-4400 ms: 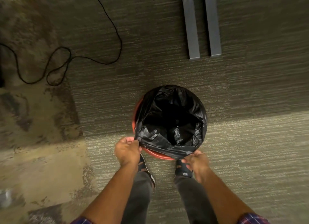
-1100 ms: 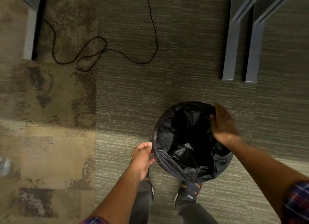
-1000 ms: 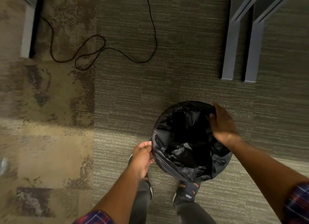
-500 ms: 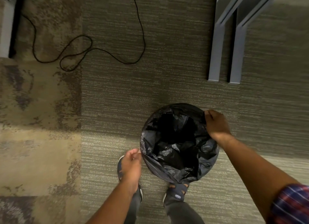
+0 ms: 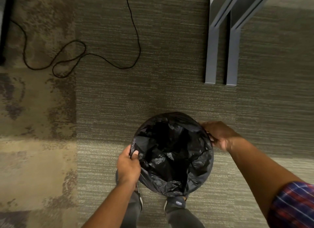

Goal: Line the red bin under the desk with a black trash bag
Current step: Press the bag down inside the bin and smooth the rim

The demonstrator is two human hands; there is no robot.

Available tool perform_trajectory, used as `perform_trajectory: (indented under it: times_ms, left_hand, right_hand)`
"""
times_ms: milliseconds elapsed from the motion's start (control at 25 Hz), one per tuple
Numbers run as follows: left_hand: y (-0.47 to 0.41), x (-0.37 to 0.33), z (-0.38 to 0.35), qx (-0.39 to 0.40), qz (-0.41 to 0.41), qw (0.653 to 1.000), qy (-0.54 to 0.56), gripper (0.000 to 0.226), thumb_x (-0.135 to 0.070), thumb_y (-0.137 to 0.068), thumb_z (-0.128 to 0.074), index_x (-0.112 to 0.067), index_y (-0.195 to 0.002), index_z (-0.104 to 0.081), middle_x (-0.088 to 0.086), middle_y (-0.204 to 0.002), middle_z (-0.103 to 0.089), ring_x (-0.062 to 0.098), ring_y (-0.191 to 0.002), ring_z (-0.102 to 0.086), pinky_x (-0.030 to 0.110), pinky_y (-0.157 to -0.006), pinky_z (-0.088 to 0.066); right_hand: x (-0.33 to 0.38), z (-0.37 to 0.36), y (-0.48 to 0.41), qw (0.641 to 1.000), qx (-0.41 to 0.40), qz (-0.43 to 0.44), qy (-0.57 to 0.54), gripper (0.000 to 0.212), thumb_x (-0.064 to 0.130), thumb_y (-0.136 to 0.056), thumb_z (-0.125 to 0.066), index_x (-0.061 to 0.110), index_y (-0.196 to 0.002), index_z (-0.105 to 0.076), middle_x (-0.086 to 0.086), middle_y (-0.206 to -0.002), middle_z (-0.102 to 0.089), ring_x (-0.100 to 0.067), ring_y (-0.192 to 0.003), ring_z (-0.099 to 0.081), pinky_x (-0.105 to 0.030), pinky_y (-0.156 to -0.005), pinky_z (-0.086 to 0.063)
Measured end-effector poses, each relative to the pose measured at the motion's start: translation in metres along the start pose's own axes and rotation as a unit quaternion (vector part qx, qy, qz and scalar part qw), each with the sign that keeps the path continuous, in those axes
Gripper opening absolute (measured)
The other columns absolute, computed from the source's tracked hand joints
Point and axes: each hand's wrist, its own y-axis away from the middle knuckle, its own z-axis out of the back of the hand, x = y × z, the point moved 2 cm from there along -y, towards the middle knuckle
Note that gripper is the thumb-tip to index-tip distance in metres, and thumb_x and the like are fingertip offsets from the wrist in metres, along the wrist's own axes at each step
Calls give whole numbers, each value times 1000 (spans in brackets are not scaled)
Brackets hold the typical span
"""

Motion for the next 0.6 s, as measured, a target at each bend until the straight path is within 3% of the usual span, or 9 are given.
perform_trajectory:
  times_ms: [120, 240, 360, 480, 600]
  left_hand:
    - [2, -11, 2, 18, -13, 1000, -18, 34, -9, -107, -57, -39, -97, -68, -13, -98, -77, 7, -93, -72, 27, -81, -55]
    - [0, -14, 2, 21, -28, 999, -37, 26, -9, -107, -56, -28, -110, -74, -9, -99, -78, 10, -94, -72, 27, -79, -55]
    - [-2, -19, 3, 37, -48, 996, -70, 27, -8, -106, -57, -28, -114, -73, -10, -100, -77, 11, -95, -72, 29, -83, -56]
    - [-9, -25, 6, 39, -75, 991, -107, 24, -6, -106, -57, -23, -111, -73, -9, -94, -76, 11, -90, -71, 32, -82, -57]
    - [-17, -29, 11, 45, -90, 986, -135, 22, -8, -106, -57, -21, -111, -73, -6, -94, -77, 12, -89, -72, 28, -78, -55]
  right_hand:
    - [-1, -3, -7, 997, -44, 4, 68, 24, 17, -98, -63, 8, -81, -78, -7, -74, -73, -18, -64, -62, -24, -54, -44]
    - [1, -5, -6, 998, -31, 45, 29, 30, 25, -99, -65, 1, -86, -78, -18, -88, -78, -28, -82, -70, -36, -74, -53]
    - [14, -1, -4, 997, 40, 52, -36, 39, 47, -95, -69, 11, -102, -82, -10, -104, -82, -26, -98, -77, -40, -92, -58]
    - [18, -2, -11, 997, 70, 32, -23, 25, 32, -97, -70, 10, -102, -79, -17, -112, -78, -32, -102, -72, -53, -104, -54]
    - [10, -10, -23, 999, 32, -6, -26, 11, 18, -97, -70, 10, -93, -77, -21, -104, -73, -33, -96, -68, -60, -103, -52]
